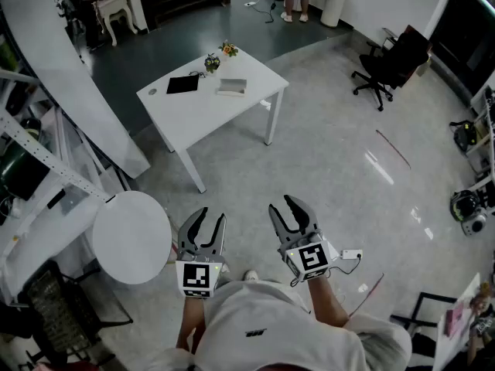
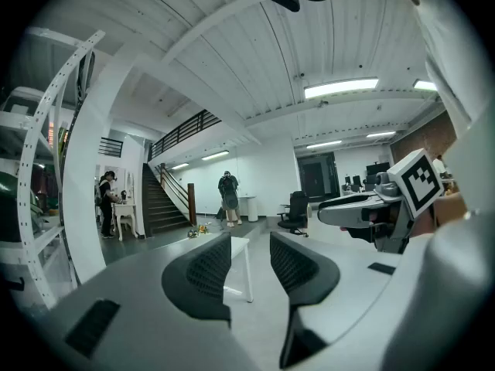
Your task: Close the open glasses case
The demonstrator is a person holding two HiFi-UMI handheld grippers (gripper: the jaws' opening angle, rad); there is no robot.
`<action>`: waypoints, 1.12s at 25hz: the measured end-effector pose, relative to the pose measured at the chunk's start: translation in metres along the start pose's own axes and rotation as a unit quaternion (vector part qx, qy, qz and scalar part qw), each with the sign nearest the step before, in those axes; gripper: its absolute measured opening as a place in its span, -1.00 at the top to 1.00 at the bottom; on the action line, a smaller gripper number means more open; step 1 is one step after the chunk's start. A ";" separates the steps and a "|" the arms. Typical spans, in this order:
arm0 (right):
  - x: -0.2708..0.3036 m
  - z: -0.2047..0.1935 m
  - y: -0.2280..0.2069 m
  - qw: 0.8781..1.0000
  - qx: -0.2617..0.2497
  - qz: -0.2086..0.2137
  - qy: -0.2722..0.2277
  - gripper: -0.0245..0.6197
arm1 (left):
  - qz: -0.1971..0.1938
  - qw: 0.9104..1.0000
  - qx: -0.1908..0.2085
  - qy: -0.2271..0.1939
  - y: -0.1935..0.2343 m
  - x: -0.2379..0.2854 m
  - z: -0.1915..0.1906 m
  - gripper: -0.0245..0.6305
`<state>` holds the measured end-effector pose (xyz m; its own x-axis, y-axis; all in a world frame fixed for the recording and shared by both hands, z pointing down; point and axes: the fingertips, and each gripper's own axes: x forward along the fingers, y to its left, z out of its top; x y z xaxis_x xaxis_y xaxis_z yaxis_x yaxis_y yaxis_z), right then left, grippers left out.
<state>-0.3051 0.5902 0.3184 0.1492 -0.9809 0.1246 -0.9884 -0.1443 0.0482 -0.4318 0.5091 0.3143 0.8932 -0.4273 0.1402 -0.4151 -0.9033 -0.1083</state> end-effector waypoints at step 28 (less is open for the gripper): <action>0.124 -0.008 -0.046 1.000 0.014 0.004 0.021 0.41 | 0.002 1.000 0.006 0.013 0.077 0.119 -0.012 0.43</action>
<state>-0.2407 0.4762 0.3397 0.1411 -0.9758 0.1668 -0.9900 -0.1398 0.0195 -0.3599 0.3886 0.3345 0.8867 -0.4316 0.1658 -0.4160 -0.9013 -0.1210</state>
